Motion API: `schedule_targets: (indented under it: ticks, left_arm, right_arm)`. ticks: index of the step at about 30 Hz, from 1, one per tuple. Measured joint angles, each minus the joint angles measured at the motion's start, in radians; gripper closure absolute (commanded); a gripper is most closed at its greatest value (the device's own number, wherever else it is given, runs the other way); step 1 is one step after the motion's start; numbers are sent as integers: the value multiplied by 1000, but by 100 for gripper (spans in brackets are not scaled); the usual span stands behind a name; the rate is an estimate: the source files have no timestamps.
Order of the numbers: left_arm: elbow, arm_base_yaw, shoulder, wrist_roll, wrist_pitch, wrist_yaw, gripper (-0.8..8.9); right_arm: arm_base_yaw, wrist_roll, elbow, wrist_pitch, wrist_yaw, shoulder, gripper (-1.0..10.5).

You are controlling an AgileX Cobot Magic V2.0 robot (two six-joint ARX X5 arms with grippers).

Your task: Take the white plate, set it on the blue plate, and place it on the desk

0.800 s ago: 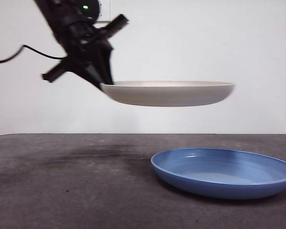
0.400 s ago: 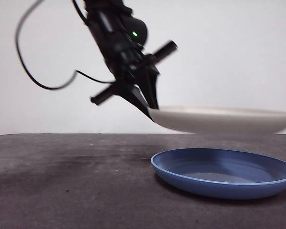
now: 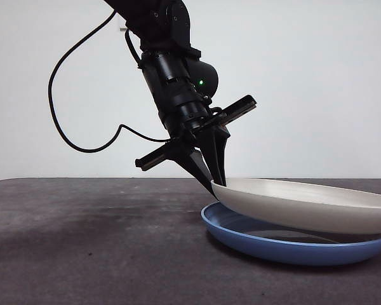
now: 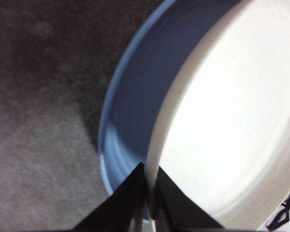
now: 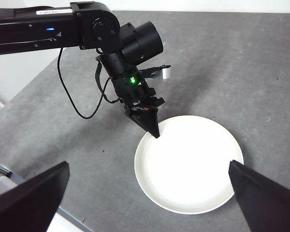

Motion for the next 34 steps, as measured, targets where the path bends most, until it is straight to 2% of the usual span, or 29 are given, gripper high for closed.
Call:
schedule_targets:
  ticks: [21,26,28,31,34]
  left_arm:
    - [2,0,0,18,5,-47,798]
    - [2,0,0,39,11,-47,772]
    - [2,0,0,46,13,-47,691]
    - [2,0,0,51,24,-47,488]
    - [2,0,0,54,34,-47,400]
  right_arm:
    - [0,-4,0,0,0,0,393]
    - [0,-4,0,0,0,0,393]
    - [0,-4,0,0,0,0,393]
    - [0,-4,0,0,0,0,393]
    - [0,-4,0,0,0,0,393]
